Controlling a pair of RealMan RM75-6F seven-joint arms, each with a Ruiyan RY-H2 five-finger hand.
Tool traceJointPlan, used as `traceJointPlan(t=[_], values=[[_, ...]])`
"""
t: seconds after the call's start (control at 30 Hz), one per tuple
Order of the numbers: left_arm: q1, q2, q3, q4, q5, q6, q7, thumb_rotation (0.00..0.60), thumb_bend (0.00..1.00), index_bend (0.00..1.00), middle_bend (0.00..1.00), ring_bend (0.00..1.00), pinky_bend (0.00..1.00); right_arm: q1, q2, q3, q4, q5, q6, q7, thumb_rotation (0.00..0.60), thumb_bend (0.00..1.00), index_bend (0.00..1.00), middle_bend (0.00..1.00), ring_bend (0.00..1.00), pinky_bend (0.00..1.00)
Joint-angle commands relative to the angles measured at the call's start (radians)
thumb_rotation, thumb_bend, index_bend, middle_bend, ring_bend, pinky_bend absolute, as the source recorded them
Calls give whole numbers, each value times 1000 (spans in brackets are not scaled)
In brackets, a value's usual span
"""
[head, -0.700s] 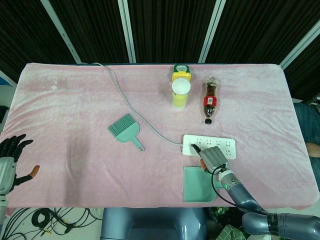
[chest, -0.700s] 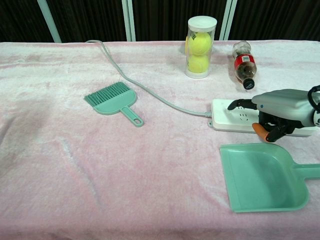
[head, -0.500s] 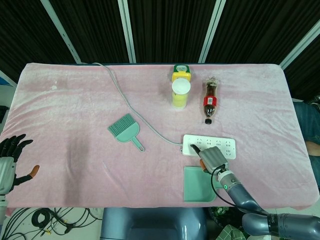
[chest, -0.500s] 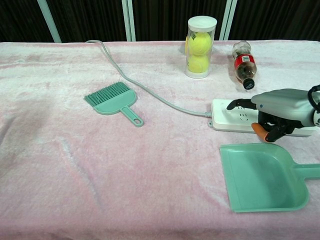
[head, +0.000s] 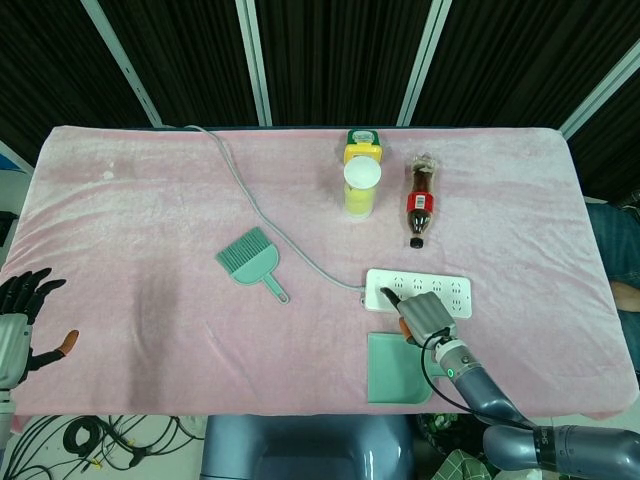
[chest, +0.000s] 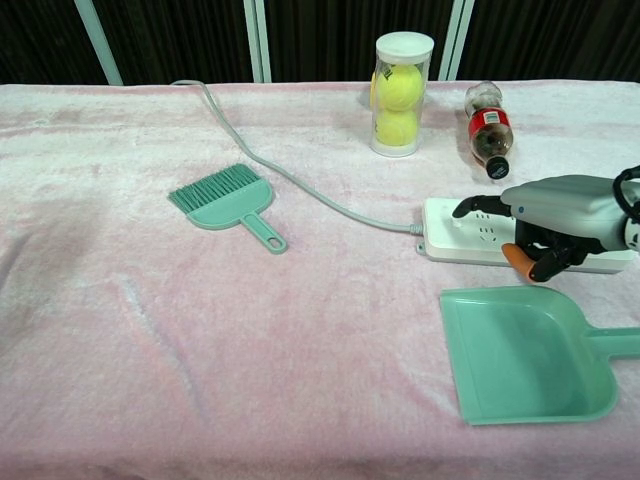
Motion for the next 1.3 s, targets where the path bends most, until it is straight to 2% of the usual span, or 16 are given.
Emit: traceJointPlan(t=[0.03, 0.73, 0.9, 1.07, 1.17, 1.3], values=[[0, 0, 0, 0, 0, -1, 0, 600, 272, 189, 79, 27, 0, 1, 0, -1, 0, 2, 0, 0, 600, 677, 125, 958, 1000, 988], [-1, 1, -2, 1, -3, -3, -1, 600, 272, 189, 79, 27, 0, 28, -6, -21, 12, 56, -14, -24, 600, 677, 132, 958, 1000, 989], [-1, 3, -3, 2, -4, -1, -5, 600, 272, 189, 79, 27, 0, 40, -6, -37, 12, 84, -22, -48, 600, 677, 243, 958, 1000, 988], [-1, 3, -2, 2, -2, -2, -5, 600, 272, 189, 79, 27, 0, 54, -7, -49, 10, 111, -15, -84, 600, 677, 491, 958, 1000, 989], [-1, 3, -2, 2, -2, -1, -6, 600, 272, 189, 79, 27, 0, 65, -10, -59, 9, 130, -4, -118, 600, 678, 596, 958, 1000, 989], [-1, 4, -2, 2, -3, -2, -7, 600, 272, 189, 79, 27, 0, 74, -12, -62, 4, 150, 3, -137, 600, 678, 590, 958, 1000, 987]])
